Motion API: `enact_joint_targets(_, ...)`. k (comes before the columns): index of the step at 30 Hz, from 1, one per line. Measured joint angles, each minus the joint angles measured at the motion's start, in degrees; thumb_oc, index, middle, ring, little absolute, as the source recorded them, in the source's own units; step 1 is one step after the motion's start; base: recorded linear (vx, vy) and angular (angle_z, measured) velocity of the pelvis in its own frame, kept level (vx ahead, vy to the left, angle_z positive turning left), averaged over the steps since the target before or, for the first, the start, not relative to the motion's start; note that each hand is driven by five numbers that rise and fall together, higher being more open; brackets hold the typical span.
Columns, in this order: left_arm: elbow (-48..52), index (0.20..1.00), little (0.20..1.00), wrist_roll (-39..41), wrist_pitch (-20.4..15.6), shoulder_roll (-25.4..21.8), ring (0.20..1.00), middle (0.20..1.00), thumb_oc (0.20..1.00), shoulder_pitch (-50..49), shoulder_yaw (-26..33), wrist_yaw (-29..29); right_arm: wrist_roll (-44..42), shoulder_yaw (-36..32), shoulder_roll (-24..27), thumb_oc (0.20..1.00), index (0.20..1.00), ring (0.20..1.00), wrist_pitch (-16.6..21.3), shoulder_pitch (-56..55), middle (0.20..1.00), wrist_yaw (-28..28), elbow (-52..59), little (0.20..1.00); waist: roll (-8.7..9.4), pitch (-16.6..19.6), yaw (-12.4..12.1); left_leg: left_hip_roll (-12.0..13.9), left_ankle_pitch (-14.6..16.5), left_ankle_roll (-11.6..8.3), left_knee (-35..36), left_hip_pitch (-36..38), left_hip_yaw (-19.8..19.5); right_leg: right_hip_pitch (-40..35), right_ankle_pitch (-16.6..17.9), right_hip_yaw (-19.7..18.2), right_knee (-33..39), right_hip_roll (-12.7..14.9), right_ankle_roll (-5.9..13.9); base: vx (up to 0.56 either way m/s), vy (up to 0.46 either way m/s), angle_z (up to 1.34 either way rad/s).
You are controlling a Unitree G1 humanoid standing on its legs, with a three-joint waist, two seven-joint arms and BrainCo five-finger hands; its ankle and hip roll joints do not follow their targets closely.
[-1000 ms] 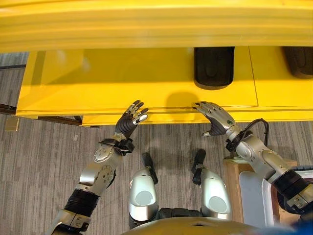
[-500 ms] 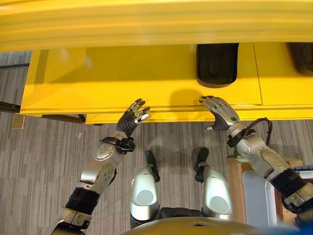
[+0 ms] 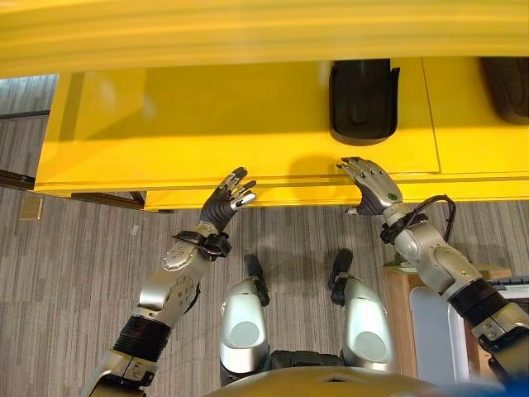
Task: Move parts from the plastic box to the shelf.
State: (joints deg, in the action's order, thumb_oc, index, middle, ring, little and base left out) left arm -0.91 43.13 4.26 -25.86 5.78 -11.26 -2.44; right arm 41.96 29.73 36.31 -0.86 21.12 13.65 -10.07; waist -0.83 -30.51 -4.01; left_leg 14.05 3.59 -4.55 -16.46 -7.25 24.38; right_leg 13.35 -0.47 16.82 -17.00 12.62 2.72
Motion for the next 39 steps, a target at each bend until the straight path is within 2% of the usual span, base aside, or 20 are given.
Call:
enact_joint_targets(9, -1.66, 1.000, 1.000, -1.76, 0.66, 0.32, 1.000, 1.000, 1.000, 0.92, -0.22, -1.48, 1.61, 0.15, -1.45, 1.000, 1.000, 1.000, -1.46, 1.79, 1.000, 0.72, -3.29, 1.000, -0.01, 0.03, -0.11, 0.92, 2.53, 0.14, -4.74, -1.75, -1.31, 0.38, -1.24, 0.06, -2.26, 0.45, 0.20, 0.06, -0.023, 0.02)
enact_joint_targets(18, -1.68, 1.000, 1.000, -2.07, 1.61, 0.31, 1.000, 1.000, 1.000, 1.27, -0.21, -1.52, 1.60, 0.76, -2.41, 1.000, 1.000, 1.000, -2.21, 3.92, 1.000, 0.65, -5.58, 1.000, 0.00, 0.06, -0.21, 1.15, 2.97, 0.26, -5.85, -1.81, -1.36, 0.27, -1.18, -0.11, -2.89, 0.47, 0.09, 0.01, -0.009, 0.00)
enact_joint_targets(26, -1.81, 1.000, 1.000, -2.09, 3.44, 0.31, 1.000, 1.000, 1.000, 1.22, -0.32, -2.59, 1.25, 2.12, -2.41, 1.000, 1.000, 1.000, -4.44, 6.16, 1.000, -0.29, -7.55, 1.000, 0.06, 0.12, -1.16, 1.79, 3.59, 0.04, -7.06, -1.84, -1.34, 0.06, -1.30, -0.26, -2.96, 0.36, 0.22, 0.01, -0.011, -0.01)
enact_joint_targets(39, -2.83, 1.000, 1.000, -2.15, 5.64, 0.13, 1.000, 1.000, 1.000, 0.97, -0.56, -3.63, -1.21, 1.86, -2.40, 1.000, 1.000, 1.000, -5.60, 8.37, 1.000, -4.75, -9.34, 1.000, 0.75, 0.54, -1.85, 2.02, 3.93, 0.36, -8.26, -1.77, -1.50, -0.70, -1.16, -0.04, -3.00, 0.30, 0.27, 0.00, -0.004, 0.00)
